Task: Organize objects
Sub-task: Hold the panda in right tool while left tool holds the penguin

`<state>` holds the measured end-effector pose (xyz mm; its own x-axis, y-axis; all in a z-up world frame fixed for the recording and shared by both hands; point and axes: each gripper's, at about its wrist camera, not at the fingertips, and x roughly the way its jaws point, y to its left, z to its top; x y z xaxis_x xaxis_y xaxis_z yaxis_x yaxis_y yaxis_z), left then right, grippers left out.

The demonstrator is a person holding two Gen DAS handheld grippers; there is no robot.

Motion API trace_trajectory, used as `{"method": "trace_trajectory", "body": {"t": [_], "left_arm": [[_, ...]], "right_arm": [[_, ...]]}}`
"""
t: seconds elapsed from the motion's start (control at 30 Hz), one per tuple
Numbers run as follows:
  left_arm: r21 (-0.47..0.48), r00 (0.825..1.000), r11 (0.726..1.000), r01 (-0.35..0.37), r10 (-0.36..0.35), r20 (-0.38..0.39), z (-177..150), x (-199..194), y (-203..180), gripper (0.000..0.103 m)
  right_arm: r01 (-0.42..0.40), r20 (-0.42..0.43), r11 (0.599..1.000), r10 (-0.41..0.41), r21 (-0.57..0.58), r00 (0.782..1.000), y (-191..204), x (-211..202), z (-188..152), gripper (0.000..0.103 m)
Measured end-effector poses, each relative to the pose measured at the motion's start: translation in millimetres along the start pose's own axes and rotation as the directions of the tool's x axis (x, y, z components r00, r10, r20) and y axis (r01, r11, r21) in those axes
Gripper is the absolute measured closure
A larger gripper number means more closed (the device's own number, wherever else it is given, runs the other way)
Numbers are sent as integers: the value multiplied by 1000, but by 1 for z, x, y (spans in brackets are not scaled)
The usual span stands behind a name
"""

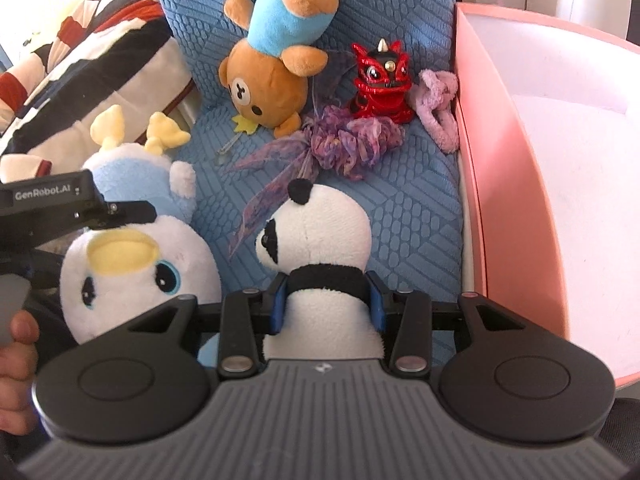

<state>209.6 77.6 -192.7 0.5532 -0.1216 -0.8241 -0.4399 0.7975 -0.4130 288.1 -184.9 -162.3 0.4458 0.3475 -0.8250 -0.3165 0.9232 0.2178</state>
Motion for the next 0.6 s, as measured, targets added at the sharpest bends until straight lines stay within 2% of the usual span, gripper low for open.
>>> {"method": "trace_trajectory", "body": {"t": [0.17,0.3,0.4,0.5,0.53,0.6], "left_arm": [[8,1000,1000,4,-4,-3,-1,-3,-7,27],[-17,1000,1000,1,-2,-19,-1,12,-6,25],[-26,1000,1000,11,-12,-26,1,17,-5,15],[-8,997,1000,-7,6,-76,-1,29,-8,2],[-5,996,1000,-22,22,-85,-4,33,-8,2],[-23,996,1000,-9,7,-84,-7,36,-6,0]], "right_arm": [[-11,13,1000,11,5,1000,-2,-9,6,60],[-15,-1,1000,15,15,1000,-5,-8,5,60],[-21,-17,1000,21,23,1000,-6,-6,5,60],[-12,-31,1000,12,15,999,-7,-5,5,60],[-10,-36,1000,11,15,999,-8,-5,6,60],[-5,-41,1000,6,10,999,-8,-5,8,60]]}}
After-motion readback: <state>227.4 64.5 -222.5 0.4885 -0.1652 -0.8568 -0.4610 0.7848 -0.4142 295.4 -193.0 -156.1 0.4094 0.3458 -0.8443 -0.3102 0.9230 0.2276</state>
